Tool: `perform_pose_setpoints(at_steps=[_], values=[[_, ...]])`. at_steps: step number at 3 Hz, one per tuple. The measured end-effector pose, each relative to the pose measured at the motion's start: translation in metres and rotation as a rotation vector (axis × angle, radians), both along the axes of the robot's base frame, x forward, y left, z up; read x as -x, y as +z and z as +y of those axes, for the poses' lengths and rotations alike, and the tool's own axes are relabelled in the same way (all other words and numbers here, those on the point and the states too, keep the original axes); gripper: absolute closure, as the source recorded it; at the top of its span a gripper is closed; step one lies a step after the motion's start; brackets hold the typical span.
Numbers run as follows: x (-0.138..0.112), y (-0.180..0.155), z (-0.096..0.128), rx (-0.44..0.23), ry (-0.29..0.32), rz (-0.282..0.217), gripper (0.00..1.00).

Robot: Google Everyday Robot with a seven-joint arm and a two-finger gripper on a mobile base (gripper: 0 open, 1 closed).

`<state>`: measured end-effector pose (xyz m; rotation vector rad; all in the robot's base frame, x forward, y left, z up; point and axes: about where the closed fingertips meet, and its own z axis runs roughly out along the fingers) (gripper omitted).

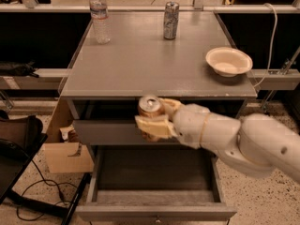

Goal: Place orange can into middle drawer

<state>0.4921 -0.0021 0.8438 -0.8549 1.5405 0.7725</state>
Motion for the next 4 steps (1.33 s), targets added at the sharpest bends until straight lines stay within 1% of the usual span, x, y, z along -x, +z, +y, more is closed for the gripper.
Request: perform_pose_setpoints(at_steps=[1, 2, 3, 4], values=[[0.011, -0.067, -0.036, -0.031, -0.025, 0.022, 1.00], [0.001, -0.120, -0.059, -0.061, 0.001, 0.013, 1.00], [0.001, -0.119, -0.058, -0.060, 0.002, 0.013, 1.00], [-0.004, -0.142, -0.050, -0.071, 0.026, 0.042, 1.00]])
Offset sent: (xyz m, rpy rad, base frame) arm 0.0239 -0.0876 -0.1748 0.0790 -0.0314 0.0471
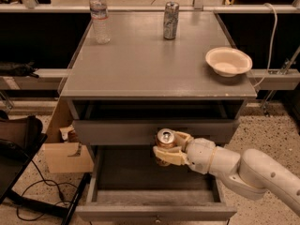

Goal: Place orange can into middle drawer

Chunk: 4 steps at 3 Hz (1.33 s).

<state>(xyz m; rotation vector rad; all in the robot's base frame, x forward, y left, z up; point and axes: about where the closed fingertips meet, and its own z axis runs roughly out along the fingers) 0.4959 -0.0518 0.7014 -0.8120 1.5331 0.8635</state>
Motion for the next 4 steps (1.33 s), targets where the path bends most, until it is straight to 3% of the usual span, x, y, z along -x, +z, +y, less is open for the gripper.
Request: perform_pose_setpoints(at_steps=[1, 2, 4], values=[[-0.006, -0.052, 0.011, 0.010, 0.072, 0.019, 1.00], [-0.013, -0.099, 0.019, 0.028, 0.151, 0.006, 1.00], [-0.036, -0.164, 0.030, 0.030, 0.258, -0.010, 1.00]])
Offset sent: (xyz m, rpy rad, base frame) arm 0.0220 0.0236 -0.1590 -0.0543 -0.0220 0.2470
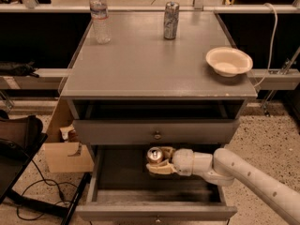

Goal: Place orange can into middle drawer

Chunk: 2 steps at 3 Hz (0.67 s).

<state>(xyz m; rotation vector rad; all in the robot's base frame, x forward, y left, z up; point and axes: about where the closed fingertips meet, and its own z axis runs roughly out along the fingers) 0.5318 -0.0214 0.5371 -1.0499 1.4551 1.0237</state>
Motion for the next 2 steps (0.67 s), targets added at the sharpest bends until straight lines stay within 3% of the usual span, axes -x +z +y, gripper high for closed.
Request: perform_pose_setpoints(at_steps=[1, 2], values=[[-0.005, -0.032, 0.003, 0.015, 0.028, 0.027, 1.00], [0.006, -0.085, -0.010, 0.028, 0.004, 0.084, 1.00]])
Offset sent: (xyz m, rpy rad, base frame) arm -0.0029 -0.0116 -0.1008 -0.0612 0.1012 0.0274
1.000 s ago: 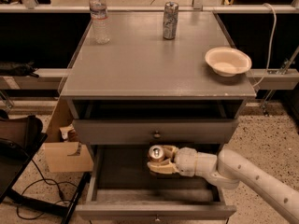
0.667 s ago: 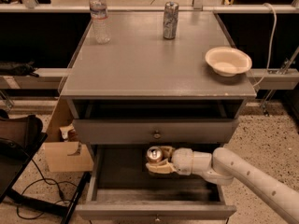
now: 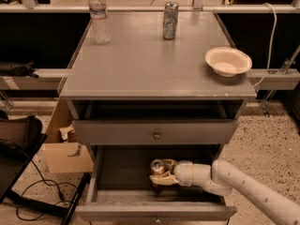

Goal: Place orange can into middle drawer

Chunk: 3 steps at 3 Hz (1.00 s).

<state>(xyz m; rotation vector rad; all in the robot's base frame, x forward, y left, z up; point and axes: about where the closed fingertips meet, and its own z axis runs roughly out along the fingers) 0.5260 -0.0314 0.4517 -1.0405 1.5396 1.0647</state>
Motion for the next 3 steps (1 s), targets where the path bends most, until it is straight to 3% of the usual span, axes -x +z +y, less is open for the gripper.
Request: perform_pose_setpoints(at_steps=[1, 3], values=[[0.0003, -0.0005, 0.0002, -0.001, 0.000, 0.001, 0.98], [0.0003, -0.0005, 0.0002, -0.001, 0.000, 0.001, 0.53]])
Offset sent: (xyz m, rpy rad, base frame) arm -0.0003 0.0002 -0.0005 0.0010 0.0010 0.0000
